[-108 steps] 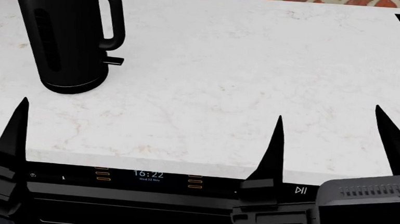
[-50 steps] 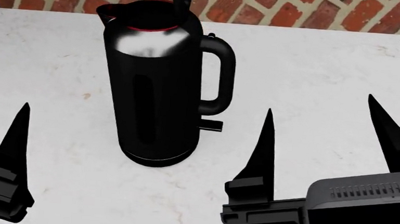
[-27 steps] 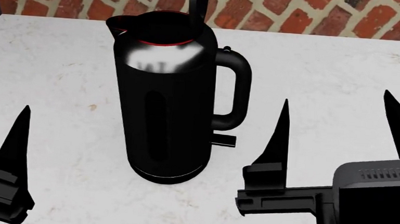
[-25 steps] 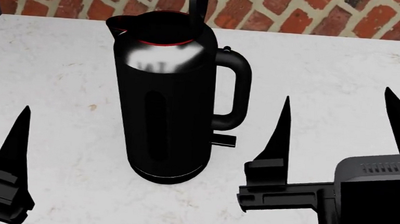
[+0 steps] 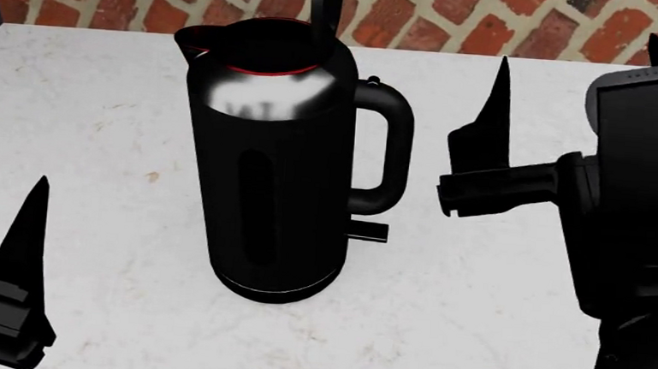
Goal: Close the lid of the electric kettle.
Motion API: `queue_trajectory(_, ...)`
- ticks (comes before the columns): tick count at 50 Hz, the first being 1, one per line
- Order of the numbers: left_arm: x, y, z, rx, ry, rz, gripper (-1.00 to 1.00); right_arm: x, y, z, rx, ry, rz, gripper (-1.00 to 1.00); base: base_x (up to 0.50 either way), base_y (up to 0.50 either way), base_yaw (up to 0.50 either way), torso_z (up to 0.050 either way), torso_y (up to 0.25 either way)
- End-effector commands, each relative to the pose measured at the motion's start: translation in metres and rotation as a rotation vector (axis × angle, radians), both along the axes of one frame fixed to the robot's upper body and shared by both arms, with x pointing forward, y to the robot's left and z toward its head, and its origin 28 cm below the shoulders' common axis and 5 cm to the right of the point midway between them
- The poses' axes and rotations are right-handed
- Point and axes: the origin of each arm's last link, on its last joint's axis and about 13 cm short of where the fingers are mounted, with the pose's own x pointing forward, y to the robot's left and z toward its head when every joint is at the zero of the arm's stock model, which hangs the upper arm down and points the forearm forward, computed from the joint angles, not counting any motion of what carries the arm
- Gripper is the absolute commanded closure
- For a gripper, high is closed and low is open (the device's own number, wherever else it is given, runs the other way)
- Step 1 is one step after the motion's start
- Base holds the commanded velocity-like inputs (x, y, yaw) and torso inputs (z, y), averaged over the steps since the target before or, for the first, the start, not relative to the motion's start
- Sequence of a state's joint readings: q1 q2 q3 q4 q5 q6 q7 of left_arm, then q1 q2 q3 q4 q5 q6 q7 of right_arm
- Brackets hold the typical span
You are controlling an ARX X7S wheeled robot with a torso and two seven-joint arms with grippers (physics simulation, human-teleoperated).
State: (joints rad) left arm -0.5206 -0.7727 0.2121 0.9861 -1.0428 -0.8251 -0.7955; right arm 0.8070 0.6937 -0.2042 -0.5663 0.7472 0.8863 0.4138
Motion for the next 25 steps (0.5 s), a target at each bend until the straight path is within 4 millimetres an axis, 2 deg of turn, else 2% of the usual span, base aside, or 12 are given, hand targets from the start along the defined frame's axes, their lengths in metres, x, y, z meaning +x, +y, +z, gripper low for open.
queue_trajectory(1,-0.001,0.001,0.001,0.001,-0.001,0.007,-1.00,0.034,-0.012,0.022,-0.027,0.035,-0.018,-1.00,0.00,0.00,0.00,0.000,0.000)
queue_trajectory(8,-0.002,0.002,-0.001,-0.002,0.001,0.011,-1.00,0.054,-0.014,0.035,-0.046,0.048,-0.030,-1.00,0.00,0.00,0.00,0.000,0.000)
queue_trajectory(15,-0.001,0.003,-0.003,-0.006,0.005,0.016,-1.00,0.069,-0.006,0.047,-0.057,0.056,-0.030,-1.00,0.00,0.00,0.00,0.000,0.000)
queue_trajectory(25,-0.002,0.005,-0.005,-0.013,0.009,0.022,-1.00,0.089,0.009,0.040,-0.084,0.085,0.024,-1.00,0.00,0.00,0.00,0.000,0.000)
